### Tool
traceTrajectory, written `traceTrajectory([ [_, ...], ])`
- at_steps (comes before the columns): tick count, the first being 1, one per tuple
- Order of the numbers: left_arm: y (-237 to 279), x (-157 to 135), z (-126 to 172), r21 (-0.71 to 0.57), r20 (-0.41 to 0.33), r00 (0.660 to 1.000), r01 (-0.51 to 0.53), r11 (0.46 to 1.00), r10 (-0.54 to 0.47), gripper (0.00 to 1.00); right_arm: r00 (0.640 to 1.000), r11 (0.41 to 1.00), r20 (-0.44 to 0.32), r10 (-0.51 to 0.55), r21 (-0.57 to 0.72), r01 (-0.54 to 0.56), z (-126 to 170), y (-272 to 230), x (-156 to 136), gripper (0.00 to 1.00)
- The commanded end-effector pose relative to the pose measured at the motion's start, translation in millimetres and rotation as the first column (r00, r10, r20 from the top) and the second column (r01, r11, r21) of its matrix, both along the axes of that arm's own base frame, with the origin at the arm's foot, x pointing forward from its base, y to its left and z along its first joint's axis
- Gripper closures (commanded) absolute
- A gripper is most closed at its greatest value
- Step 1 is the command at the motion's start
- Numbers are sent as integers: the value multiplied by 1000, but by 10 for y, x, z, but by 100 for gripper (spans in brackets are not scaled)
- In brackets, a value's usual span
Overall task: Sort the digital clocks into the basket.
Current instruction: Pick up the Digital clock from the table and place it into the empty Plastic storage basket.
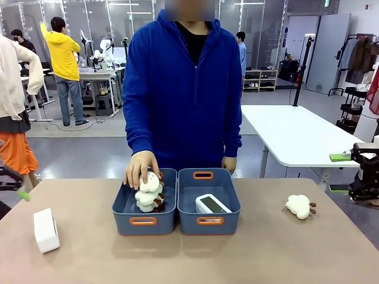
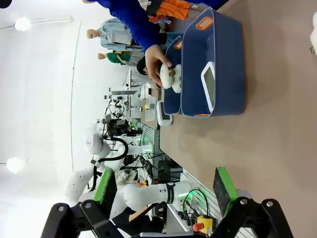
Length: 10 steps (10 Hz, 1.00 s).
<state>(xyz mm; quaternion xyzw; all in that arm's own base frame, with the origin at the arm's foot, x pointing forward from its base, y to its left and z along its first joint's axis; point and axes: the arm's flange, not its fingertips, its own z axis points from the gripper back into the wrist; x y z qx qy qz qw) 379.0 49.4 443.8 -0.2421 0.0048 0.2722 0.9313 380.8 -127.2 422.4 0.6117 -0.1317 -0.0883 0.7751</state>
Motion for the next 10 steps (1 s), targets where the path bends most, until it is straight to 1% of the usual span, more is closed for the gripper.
traceTrajectory([
  [1, -80, 327, -31, 57, -104, 993, -54, 997, 60, 0, 1000, 1000, -26, -1, -13, 0, 50, -1, 2, 0],
  [2, -198, 391, -132, 89, -162, 984, -62, 994, 75, 0, 1000, 1000, -26, -1, -13, 0, 50, -1, 2, 0],
  [3, -339, 533, -309, 145, -203, 976, -42, 988, 71, 0, 1000, 1000, -26, -1, -13, 0, 50, -1, 2, 0],
  [4, -433, 592, -418, 186, -225, 972, -32, 982, 74, 0, 1000, 1000, -26, -1, -13, 0, 50, -1, 2, 0],
  [5, -495, 619, -514, 210, -229, 972, -2, 978, 51, 0, 1000, 1000, -26, -1, -13, 0, 50, -1, 2, 0],
  [6, -519, 634, -590, 234, -218, 975, 12, 972, 40, 0, 1000, 1000, -26, -1, -13, 0, 50, -1, 2, 0],
  [7, -522, 706, -704, 280, -149, 989, 29, 960, 14, 0, 1000, 1000, -26, -1, -13, 0, 50, -1, 2, 0],
  [8, -524, 708, -770, 307, -120, 993, 44, 951, -7, 0, 1000, 1000, -26, -1, -13, 0, 50, -1, 2, 0],
  [9, -525, 728, -848, 340, -97, 995, 48, 939, -16, 0, 1000, 1000, -26, -1, -13, 0, 50, -1, 2, 0],
  [10, -531, 743, -926, 350, -100, 995, 50, 935, -15, 0, 1000, 1000, -26, -1, -13, 0, 50, -1, 2, 0],
])
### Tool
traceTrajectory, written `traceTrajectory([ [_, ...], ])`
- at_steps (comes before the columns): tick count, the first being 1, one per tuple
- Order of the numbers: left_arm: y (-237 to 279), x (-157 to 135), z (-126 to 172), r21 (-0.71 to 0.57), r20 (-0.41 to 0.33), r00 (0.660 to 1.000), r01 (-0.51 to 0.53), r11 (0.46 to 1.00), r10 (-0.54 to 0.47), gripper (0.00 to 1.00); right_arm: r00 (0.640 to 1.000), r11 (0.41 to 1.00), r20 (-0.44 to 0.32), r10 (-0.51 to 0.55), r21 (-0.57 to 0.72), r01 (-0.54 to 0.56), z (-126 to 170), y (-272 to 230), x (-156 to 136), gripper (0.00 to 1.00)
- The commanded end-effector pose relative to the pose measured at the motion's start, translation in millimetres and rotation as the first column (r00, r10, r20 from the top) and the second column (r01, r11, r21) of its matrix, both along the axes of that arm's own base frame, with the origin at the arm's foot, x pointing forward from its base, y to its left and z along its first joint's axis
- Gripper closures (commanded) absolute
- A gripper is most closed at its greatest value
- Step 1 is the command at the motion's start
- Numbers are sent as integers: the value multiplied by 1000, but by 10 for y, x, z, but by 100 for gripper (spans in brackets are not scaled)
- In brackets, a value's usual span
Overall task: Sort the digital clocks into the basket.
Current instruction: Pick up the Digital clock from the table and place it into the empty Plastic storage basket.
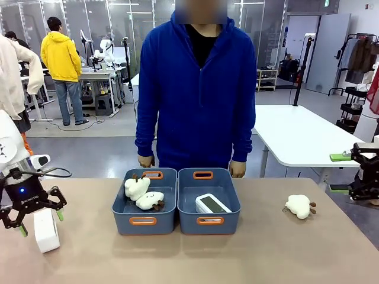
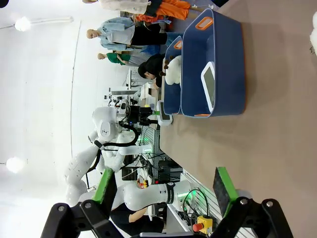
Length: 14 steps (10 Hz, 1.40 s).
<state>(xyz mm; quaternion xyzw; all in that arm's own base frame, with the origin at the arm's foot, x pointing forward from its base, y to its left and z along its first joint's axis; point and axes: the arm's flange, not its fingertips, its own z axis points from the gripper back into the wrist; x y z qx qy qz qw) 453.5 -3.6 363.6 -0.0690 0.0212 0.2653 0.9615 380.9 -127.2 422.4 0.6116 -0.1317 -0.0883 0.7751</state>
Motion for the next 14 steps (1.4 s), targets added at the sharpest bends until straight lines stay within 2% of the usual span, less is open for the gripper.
traceTrajectory([
  [1, 4, 55, -224, 53, 27, 1000, -3, 999, 1, 0, 1000, 1000, -26, -1, -12, 0, 50, -1, 1, 0],
  [2, 10, 79, -277, 68, 32, 999, -2, 998, 0, 0, 1000, 1000, -26, -1, -12, 0, 50, -1, 1, 0],
  [3, 35, 106, -319, 77, 49, 999, -15, 997, 11, 15, 1000, 1000, -26, -1, -12, 0, 50, -1, 1, 0],
  [4, 49, 115, -363, 88, 59, 998, -30, 996, 25, 60, 1000, 1000, -26, -1, -12, 0, 50, -1, 1, 0],
  [5, 46, 88, -402, 100, 45, 999, -18, 995, 14, 75, 1000, 1000, -26, -1, -12, 0, 50, -1, 1, 0],
  [6, 42, 81, -406, 99, 41, 999, -14, 995, 10, 100, 1000, 1000, -26, -1, -12, 0, 50, -1, 1, 0],
  [8, 32, 59, -418, 92, 33, 999, -4, 996, 1, 100, 1000, 1000, -26, -1, -12, 0, 50, -1, 1, 0],
  [9, 42, 17, -406, 91, 19, 1000, 4, 996, -6, 97, 1000, 1000, -26, -1, -12, 0, 50, -1, 1, 0],
  [10, 57, -11, -360, 90, 11, 1000, 12, 996, -13, 88, 1000, 1000, -26, -1, -12, 0, 50, -1, 1, 0],
  [12, 58, -70, -188, 66, 8, 1000, 28, 997, -29, 88, 1000, 1000, -26, -1, -12, 0, 50, -1, 1, 0],
  [13, 42, -177, 305, 72, 31, 990, 135, 988, -137, 88, 1000, 1000, -26, -1, -12, 0, 50, -1, 1, 0],
  [14, 80, -326, 835, 109, 77, 960, 260, 960, -268, 88, 1000, 1000, -26, -1, -12, 0, 50, -1, 1, 0],
])
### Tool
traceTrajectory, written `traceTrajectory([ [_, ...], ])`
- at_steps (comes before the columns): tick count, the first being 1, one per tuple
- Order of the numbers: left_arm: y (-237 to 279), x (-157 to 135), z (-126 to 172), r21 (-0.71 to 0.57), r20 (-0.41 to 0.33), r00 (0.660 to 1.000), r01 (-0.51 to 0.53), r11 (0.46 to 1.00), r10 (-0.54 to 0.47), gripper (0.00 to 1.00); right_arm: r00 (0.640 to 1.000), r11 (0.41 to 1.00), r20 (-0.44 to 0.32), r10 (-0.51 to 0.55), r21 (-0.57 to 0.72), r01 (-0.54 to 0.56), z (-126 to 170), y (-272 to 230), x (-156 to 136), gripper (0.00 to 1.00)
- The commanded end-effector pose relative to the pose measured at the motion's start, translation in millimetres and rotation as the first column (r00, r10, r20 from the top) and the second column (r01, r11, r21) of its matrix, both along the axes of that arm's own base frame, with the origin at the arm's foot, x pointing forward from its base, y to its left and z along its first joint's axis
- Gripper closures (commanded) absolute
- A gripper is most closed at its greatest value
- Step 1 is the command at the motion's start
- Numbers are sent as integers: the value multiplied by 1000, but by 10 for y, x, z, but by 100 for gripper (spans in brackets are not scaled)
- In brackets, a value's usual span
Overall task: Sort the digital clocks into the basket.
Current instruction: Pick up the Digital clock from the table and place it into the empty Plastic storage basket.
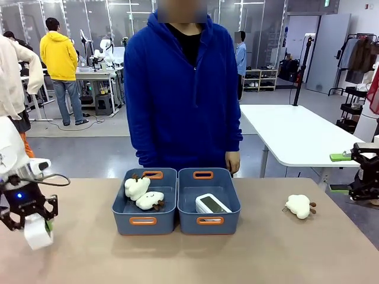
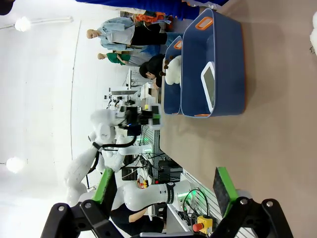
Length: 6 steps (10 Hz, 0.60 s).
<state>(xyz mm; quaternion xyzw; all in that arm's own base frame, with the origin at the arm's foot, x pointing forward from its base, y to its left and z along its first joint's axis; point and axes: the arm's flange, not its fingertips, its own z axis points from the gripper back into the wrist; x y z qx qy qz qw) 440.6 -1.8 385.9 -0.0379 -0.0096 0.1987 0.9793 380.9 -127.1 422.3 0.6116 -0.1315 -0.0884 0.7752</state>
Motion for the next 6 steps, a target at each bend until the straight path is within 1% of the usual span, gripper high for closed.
traceTrajectory([
  [1, 95, -324, 866, -28, 73, 964, 259, 965, -257, 88, 1000, 1000, -26, -1, -12, 1, 51, -2, 1, 0],
  [2, 82, -380, 937, -3, 117, 948, 300, 954, -297, 88, 1000, 1000, -26, -1, -12, 1, 51, -2, 1, 0],
  [4, -30, -456, 1080, 3, 184, 916, 361, 932, -356, 88, 1000, 1000, -26, -1, -12, 1, 51, -2, 1, 0],
  [5, -163, -514, 1214, -14, 221, 896, 397, 918, -385, 88, 1000, 1000, -26, -1, -12, 1, 51, -2, 1, 0],
  [6, -297, -546, 1306, -39, 261, 861, 461, 886, -437, 88, 1000, 1000, -26, -1, -12, 1, 51, -2, 1, 0],
])
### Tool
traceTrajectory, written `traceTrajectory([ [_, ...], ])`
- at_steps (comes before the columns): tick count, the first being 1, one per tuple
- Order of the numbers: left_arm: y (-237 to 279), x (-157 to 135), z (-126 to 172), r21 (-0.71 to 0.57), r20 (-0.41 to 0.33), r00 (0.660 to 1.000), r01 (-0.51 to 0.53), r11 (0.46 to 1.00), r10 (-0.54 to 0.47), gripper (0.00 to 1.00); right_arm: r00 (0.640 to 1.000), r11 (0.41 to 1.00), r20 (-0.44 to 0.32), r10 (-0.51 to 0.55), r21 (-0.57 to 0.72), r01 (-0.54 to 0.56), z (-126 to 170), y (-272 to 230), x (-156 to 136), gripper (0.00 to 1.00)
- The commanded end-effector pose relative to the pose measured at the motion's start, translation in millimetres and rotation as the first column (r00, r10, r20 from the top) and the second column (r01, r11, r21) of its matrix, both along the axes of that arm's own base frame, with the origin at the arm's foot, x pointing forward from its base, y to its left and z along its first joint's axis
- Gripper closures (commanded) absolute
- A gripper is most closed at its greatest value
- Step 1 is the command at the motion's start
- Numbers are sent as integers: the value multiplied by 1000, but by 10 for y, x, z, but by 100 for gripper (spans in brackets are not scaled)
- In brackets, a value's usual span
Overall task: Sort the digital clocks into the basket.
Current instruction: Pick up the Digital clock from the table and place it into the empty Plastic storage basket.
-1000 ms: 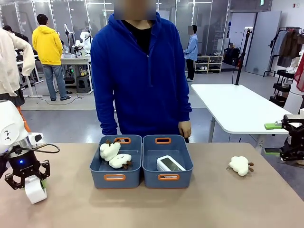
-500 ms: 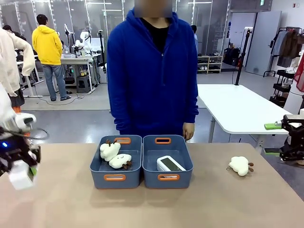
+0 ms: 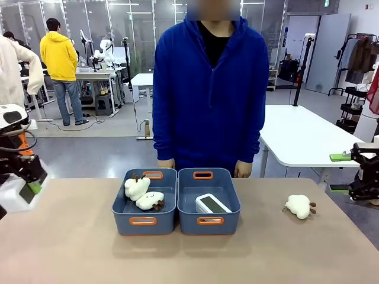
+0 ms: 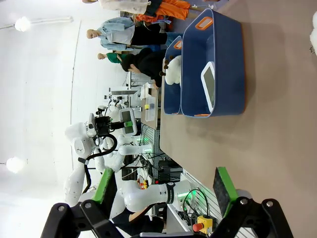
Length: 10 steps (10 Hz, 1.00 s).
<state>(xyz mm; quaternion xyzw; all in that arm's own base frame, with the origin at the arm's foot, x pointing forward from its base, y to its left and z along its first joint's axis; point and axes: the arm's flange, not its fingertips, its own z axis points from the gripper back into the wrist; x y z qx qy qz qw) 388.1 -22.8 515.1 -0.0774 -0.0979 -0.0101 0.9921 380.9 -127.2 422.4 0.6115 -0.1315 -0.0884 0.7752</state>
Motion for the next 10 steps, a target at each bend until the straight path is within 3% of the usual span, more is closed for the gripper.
traceTrajectory([
  [1, -225, -50, 58, -138, 44, 989, 143, 980, -139, 88, 1000, 1000, -26, -1, -12, 0, 51, -1, 1, 0],
  [3, -884, -215, 147, -257, 125, 944, 329, 909, -307, 88, 1000, 1000, -26, -1, -12, 0, 51, -1, 1, 0],
  [4, -1306, -211, 146, -290, 185, 926, 372, 882, -330, 88, 1000, 1000, -26, -1, -12, 0, 51, -1, 1, 0],
  [8, -2799, 448, -125, -289, 257, 943, 286, 914, -214, 88, 1000, 1000, -26, -1, -12, 0, 51, -1, 1, 0],
  [10, -3336, 759, -296, -314, 241, 953, 258, 914, -186, 88, 1000, 1000, -26, -1, -12, 0, 51, -1, 1, 0],
])
